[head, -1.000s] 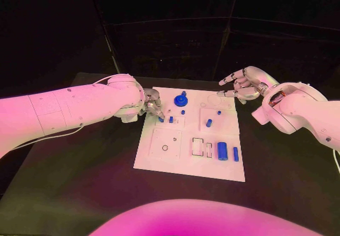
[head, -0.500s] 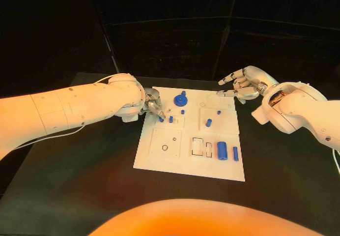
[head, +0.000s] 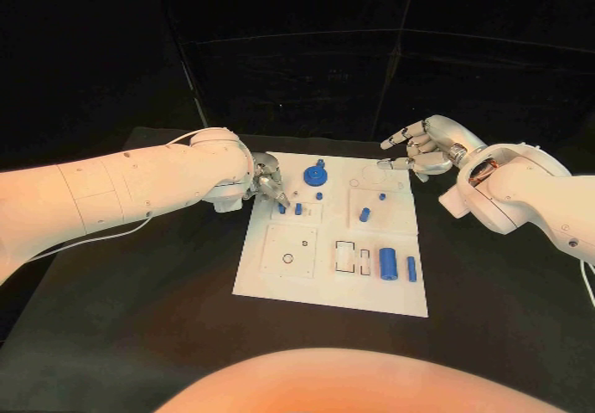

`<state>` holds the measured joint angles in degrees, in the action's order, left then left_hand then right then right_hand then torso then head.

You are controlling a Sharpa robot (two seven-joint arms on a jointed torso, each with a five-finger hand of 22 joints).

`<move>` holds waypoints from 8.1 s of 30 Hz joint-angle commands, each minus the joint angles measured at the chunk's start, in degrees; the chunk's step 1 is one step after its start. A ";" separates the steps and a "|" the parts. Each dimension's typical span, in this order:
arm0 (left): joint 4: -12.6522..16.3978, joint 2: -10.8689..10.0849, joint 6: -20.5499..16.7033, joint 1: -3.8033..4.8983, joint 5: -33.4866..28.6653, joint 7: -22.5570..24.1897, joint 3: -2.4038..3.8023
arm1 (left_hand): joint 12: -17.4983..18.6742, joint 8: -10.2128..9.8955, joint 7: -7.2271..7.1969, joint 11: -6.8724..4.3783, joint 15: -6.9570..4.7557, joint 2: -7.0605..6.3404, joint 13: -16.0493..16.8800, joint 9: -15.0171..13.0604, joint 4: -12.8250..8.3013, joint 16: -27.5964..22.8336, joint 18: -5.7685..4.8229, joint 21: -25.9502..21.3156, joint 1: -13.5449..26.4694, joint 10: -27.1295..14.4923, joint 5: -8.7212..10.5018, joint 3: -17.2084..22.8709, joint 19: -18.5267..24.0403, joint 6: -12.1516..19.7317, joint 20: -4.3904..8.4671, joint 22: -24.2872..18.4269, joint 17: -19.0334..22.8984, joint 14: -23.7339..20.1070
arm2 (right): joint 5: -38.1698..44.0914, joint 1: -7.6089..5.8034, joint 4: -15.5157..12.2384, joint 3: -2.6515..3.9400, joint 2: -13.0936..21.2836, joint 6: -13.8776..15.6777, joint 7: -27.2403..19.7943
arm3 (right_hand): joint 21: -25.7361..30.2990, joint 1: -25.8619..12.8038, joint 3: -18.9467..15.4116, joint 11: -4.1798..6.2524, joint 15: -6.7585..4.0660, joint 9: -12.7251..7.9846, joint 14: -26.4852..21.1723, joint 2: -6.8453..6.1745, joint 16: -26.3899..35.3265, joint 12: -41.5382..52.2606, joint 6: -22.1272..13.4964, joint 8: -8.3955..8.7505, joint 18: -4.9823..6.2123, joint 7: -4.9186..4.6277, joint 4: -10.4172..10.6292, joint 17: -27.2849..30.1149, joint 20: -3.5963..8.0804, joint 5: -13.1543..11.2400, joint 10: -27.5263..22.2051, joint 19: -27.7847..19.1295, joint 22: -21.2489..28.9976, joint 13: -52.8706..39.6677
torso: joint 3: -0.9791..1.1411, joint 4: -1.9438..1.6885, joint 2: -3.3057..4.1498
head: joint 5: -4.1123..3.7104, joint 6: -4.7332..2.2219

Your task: Assemble the parts on the task board

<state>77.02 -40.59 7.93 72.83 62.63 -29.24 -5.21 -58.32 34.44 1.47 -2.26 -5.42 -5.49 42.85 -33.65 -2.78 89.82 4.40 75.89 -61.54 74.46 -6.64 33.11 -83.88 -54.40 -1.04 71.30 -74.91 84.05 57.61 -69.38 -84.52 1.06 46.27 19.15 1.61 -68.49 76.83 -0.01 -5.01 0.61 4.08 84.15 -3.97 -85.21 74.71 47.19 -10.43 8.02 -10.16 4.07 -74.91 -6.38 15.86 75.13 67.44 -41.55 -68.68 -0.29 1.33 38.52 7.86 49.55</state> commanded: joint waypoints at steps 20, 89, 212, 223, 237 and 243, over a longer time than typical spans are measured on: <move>-1.69 0.56 1.88 -0.05 -0.09 -0.37 -0.09 | 0.61 -0.55 0.25 -0.11 -0.28 -0.71 -1.13 0.29 3.30 0.18 -0.39 -0.17 3.23 -0.94 0.59 -7.03 -0.26 -1.05 0.46 -0.11 -15.09 5.95 | -0.29 -0.10 -0.18 0.04 0.09 -0.42 -0.48 | 0.56 -0.01 -0.29 0.02 -0.16 -0.08 3.31 0.66 0.56 -0.20 -0.32 -0.15 0.69 0.08 0.43 -3.71 -0.13 0.20 -0.41 -0.75 0.77 0.34 | -0.04 -0.05 0.00 | -0.18 0.17; -12.30 10.50 -10.91 -1.32 14.18 30.47 -1.77 | 33.66 -19.65 6.21 6.74 4.92 -2.40 -35.32 22.26 0.91 -11.32 3.66 -20.55 -16.14 -19.86 0.68 -16.49 5.11 1.20 -4.21 -21.26 8.54 1.12 | -0.26 -0.09 0.66 0.03 -0.63 -0.32 -0.46 | 0.83 0.33 -0.26 0.03 -0.16 -0.08 3.23 1.05 0.75 -0.69 -0.45 -0.41 0.74 0.08 0.58 -3.44 -0.14 0.65 -1.02 -0.98 1.16 1.04 | -0.01 0.11 0.11 | -1.59 -2.10; -8.72 2.56 -8.91 -1.72 9.30 29.40 0.78 | 40.90 -23.58 5.62 5.62 3.95 -0.20 -39.05 25.95 -1.91 -11.10 2.48 -15.57 -15.14 -9.66 0.84 -7.09 2.97 -7.23 -3.17 -14.69 10.29 1.41 | -0.30 -0.08 1.63 0.03 -0.77 -1.00 -0.43 | 0.93 0.13 -0.21 0.00 -0.15 -0.10 3.25 1.92 0.78 -0.57 -0.66 -0.67 0.74 0.05 1.20 -3.47 -0.13 0.60 -0.96 -0.98 1.25 0.89 | -0.02 0.05 0.06 | -1.08 -1.88; -8.93 2.87 -7.48 -1.81 9.32 28.97 0.75 | 40.96 -23.60 5.63 5.62 3.96 -0.20 -39.05 25.97 -1.93 -11.11 2.48 -15.58 -15.12 -9.61 0.86 -7.05 2.98 -7.27 -3.18 -14.68 10.33 1.39 | -0.30 -0.08 1.60 0.03 -0.79 -1.02 -0.43 | 0.93 0.13 -0.21 0.00 -0.15 -0.10 3.25 1.92 0.78 -0.57 -0.66 -0.67 0.74 0.05 1.20 -3.47 -0.13 0.60 -0.96 -0.98 1.25 0.89 | -0.02 0.06 0.06 | -1.00 -1.83; -9.28 3.08 -6.69 -1.82 9.33 28.27 0.74 | 41.13 -23.70 5.67 5.67 3.99 -0.26 -39.04 26.02 -1.95 -11.15 2.51 -15.75 -15.04 -9.59 0.97 -7.00 3.07 -7.29 -3.21 -14.84 10.43 1.35 | -0.30 -0.08 1.61 0.03 -0.82 -1.04 -0.46 | 0.93 0.13 -0.21 0.00 -0.15 -0.10 3.25 1.92 0.78 -0.57 -0.66 -0.67 0.74 0.05 1.20 -3.47 -0.13 0.60 -0.96 -0.98 1.25 0.89 | -0.01 0.08 0.07 | -1.00 -1.74; -9.49 3.27 -6.61 -1.82 9.33 28.51 0.74 | 41.35 -23.87 5.70 5.71 4.04 -0.39 -39.05 26.09 -1.99 -11.17 2.52 -15.80 -14.93 -9.61 1.04 -6.97 3.12 -7.21 -3.24 -14.87 10.50 1.31 | -0.30 -0.08 1.61 0.03 -0.83 -1.06 -0.41 | 0.93 0.13 -0.21 0.00 -0.15 -0.10 3.25 1.92 0.78 -0.57 -0.66 -0.67 0.74 0.05 1.20 -3.47 -0.13 0.60 -0.96 -0.98 1.25 0.89 | -0.03 0.04 0.10 | -1.04 -1.70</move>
<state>67.59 -37.40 0.44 70.98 72.18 -0.62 -4.47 -17.16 10.84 7.06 3.38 -1.22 -5.77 3.86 -7.64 -4.75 78.50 7.54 60.23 -76.73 64.49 -5.76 25.78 -80.57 -61.42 -4.14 56.49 -64.48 83.95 57.42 -69.37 -82.80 1.05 45.47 18.34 1.59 -67.85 76.98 -0.17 -4.91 0.61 4.04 84.15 -2.61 -84.74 74.04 46.83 -10.87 8.02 -10.21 4.89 -74.90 -6.54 16.34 74.41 66.85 -40.31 -67.72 -0.31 1.37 38.57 6.86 47.84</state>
